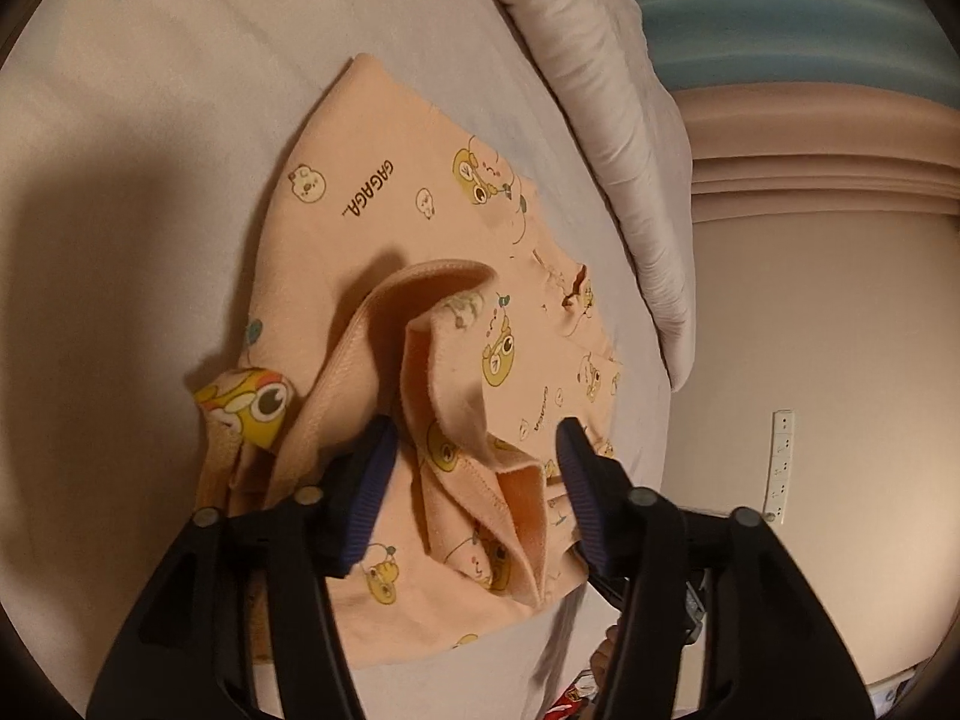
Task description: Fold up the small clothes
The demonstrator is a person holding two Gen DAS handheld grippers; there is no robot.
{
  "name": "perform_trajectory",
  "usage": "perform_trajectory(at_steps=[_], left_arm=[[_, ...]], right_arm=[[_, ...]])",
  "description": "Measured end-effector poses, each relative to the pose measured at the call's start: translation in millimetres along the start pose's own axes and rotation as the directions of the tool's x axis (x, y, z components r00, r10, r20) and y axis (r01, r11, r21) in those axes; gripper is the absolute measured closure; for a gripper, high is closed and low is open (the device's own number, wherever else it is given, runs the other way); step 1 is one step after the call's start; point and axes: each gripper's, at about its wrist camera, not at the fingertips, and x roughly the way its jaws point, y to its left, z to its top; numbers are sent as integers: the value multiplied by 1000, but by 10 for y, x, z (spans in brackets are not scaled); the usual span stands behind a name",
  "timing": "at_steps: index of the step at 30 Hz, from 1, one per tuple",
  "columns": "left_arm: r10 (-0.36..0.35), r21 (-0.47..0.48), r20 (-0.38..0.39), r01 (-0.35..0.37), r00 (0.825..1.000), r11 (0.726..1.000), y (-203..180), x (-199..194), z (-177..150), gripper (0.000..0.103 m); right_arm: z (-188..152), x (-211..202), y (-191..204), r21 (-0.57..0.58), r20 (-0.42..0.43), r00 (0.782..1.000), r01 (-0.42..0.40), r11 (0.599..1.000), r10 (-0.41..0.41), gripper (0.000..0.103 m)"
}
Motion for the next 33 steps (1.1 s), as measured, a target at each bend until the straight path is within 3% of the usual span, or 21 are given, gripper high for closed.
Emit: perform_trajectory(at_steps=[6, 7, 8, 9, 11, 13, 16, 19, 22, 25, 29, 33], left_arm=[[-1, -29, 20, 1, 1000, 1000, -24, 119, 83, 51], [8, -33, 27, -7, 1000, 999, -25, 137, 95, 61], [16, -34, 30, -15, 999, 999, -23, 138, 101, 75], [28, -40, 35, -27, 999, 999, -12, 141, 110, 79], [38, -53, 45, -35, 998, 998, 28, 122, 116, 91], [40, -61, 62, -36, 997, 997, 65, 84, 110, 97], [-4, -43, 100, 9, 995, 999, 57, -17, 81, 97], [-101, -17, 143, 104, 985, 994, -3, -142, 71, 99], [-183, -13, 195, 189, 964, 982, -25, -278, 83, 100], [-220, -8, 252, 229, 943, 973, -68, -384, 125, 102], [-219, -6, 287, 230, 933, 973, -136, -398, 270, 102], [-167, -12, 297, 178, 940, 984, -195, -306, 458, 102]], right_arm=[[60, 146, 35, -31, 35, 999, 37, 999, -36, 54], [51, 159, 49, -43, 40, 998, 57, 997, -55, 60], [43, 160, 43, -48, 36, 997, 63, 997, -62, 76], [25, 170, 47, -48, 38, 997, 75, 996, -73, 84], [4, 143, 41, -55, 48, 995, 90, 994, -87, 89], [-7, 102, 51, -62, 57, 995, 88, 994, -84, 93], [-4, 27, 114, -84, 74, 995, 69, 994, -63, 96], [10, -87, 241, -117, 117, 993, 17, 993, -3, 96], [95, -167, 295, -110, 173, 984, -28, 994, 47, 96], [266, -257, 311, -81, 238, 968, -63, 995, 81, 96], [518, -277, 365, -43, 287, 954, -71, 997, 81, 96], [805, -116, 467, -22, 299, 953, -43, 999, 48, 96]])
